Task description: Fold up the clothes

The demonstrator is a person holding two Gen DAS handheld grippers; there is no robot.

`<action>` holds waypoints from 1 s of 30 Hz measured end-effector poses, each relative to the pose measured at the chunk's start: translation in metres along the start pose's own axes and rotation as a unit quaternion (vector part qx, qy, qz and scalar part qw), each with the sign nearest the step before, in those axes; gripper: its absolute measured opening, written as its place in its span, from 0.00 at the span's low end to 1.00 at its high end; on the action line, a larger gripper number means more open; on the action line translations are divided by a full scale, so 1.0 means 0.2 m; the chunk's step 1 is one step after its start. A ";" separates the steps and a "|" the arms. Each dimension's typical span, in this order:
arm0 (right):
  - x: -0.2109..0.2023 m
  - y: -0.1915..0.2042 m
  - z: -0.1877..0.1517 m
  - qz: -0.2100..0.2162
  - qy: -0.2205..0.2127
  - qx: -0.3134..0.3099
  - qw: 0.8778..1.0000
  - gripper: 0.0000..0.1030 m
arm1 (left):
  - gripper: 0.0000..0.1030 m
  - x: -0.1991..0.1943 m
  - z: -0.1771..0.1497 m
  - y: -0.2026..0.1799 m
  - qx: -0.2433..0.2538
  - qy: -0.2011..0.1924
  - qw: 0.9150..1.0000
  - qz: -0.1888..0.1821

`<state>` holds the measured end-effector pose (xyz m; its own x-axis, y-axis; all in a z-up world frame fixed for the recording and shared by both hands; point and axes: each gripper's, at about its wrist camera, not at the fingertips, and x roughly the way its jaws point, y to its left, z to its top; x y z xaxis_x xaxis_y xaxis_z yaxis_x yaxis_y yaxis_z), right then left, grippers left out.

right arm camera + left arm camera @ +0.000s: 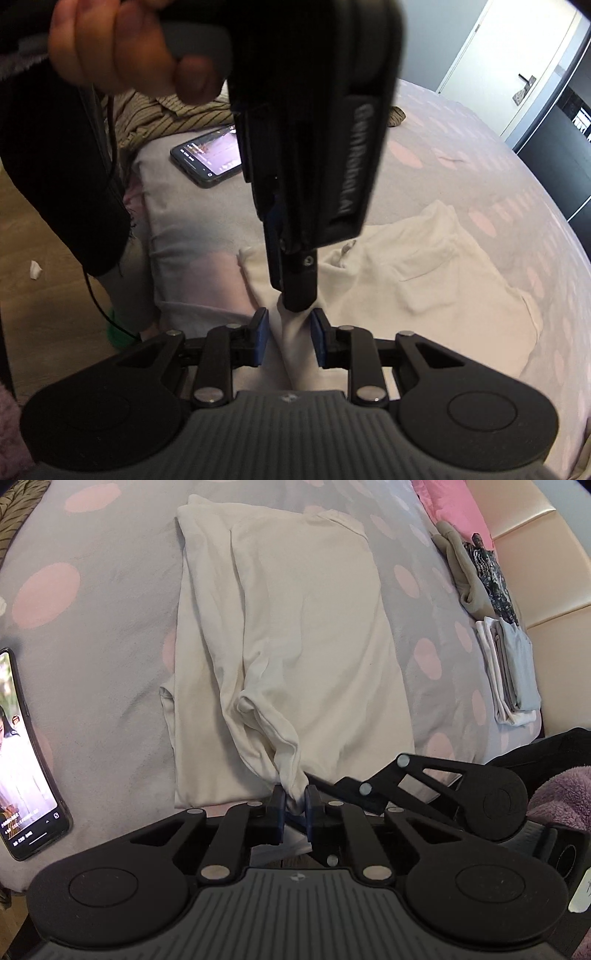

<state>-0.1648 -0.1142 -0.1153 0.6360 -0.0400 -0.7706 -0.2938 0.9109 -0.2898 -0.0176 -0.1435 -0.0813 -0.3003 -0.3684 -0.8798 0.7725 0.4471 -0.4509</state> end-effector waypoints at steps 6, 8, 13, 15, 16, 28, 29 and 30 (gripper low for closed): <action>0.02 -0.13 0.05 0.030 0.024 0.054 0.998 0.03 | 0.15 -0.02 0.06 -0.03 0.017 0.000 1.000 0.017; 0.02 -0.22 0.07 0.058 0.038 0.099 0.993 0.03 | 0.21 -0.07 0.10 -0.01 0.010 -0.009 1.000 0.013; -0.01 -0.39 0.08 0.109 0.047 0.179 0.977 0.03 | 0.33 -0.14 0.25 0.04 -0.008 -0.026 0.999 0.016; -0.02 -0.43 0.07 0.121 0.046 0.196 0.972 0.03 | 0.37 -0.14 0.33 0.06 -0.007 -0.033 0.999 0.022; -0.03 -0.44 0.07 0.127 0.046 0.202 0.970 0.03 | 0.37 -0.13 0.37 0.07 -0.007 -0.035 0.999 0.025; -0.08 -0.58 -0.01 0.192 0.046 0.264 0.944 0.03 | 0.37 0.07 0.84 0.29 -0.055 -0.047 0.995 0.067; -0.08 -0.59 -0.02 0.198 0.045 0.269 0.942 0.03 | 0.37 0.09 0.86 0.31 -0.060 -0.046 0.995 0.070; -0.10 -0.60 -0.03 0.202 0.044 0.271 0.940 0.03 | 0.37 0.12 0.89 0.32 -0.065 -0.044 0.994 0.074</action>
<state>-0.1462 -0.2261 -0.0693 0.4828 0.3419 -0.8062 -0.0768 0.9336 0.3500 0.1248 -0.2683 -0.1051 -0.1351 -0.3585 -0.9237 0.7238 0.6010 -0.3390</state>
